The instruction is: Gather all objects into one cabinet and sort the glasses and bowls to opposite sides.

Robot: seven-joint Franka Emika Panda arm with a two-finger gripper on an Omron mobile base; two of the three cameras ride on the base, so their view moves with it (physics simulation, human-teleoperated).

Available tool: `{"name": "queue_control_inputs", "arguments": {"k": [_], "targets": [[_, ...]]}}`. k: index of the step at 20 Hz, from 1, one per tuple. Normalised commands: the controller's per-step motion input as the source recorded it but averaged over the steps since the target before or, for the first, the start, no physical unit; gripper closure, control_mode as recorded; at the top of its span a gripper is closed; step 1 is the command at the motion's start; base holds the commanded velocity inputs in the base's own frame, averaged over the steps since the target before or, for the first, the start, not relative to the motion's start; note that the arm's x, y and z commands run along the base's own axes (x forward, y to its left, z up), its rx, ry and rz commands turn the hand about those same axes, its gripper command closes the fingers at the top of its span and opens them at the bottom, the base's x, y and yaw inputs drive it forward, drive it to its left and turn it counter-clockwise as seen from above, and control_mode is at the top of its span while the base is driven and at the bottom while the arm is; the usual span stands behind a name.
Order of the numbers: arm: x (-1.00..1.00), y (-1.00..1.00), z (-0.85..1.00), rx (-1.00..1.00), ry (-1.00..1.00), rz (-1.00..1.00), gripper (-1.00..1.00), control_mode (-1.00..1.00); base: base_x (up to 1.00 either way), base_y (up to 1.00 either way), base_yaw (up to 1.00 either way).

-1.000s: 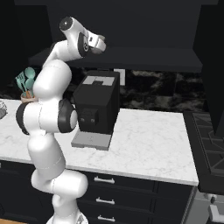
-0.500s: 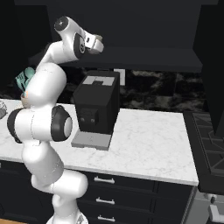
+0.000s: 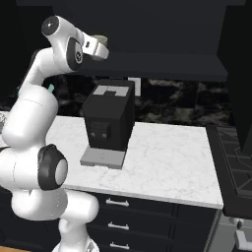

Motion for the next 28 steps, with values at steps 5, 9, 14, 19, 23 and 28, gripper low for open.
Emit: {"name": "queue_control_inputs", "arguments": {"k": [5, 9, 14, 19, 23, 28], "targets": [[-1.0, 0.0, 0.19, 0.01, -0.07, 0.0, 1.0, -1.0, 0.0, 0.0, 0.0], [-1.0, 0.0, 0.01, 0.06, -0.03, 0.0, 1.0, -1.0, 0.0, 0.0, 0.0], [-1.0, 0.0, 0.0, 0.1, 0.0, 0.0, 1.0, -1.0, 0.0, 0.0, 0.0], [-1.0, 0.0, 0.0, 0.03, 0.0, 0.01, 1.0, -1.0, 0.0, 0.0, 0.0], [-1.0, 0.0, 0.0, 0.0, 0.0, 0.03, 1.0, -1.0, 0.0, 0.0, 0.0], [-1.0, -0.02, 0.0, 0.02, 0.0, 0.05, 1.0, -1.0, 0.0, 0.0, 0.0]]}}
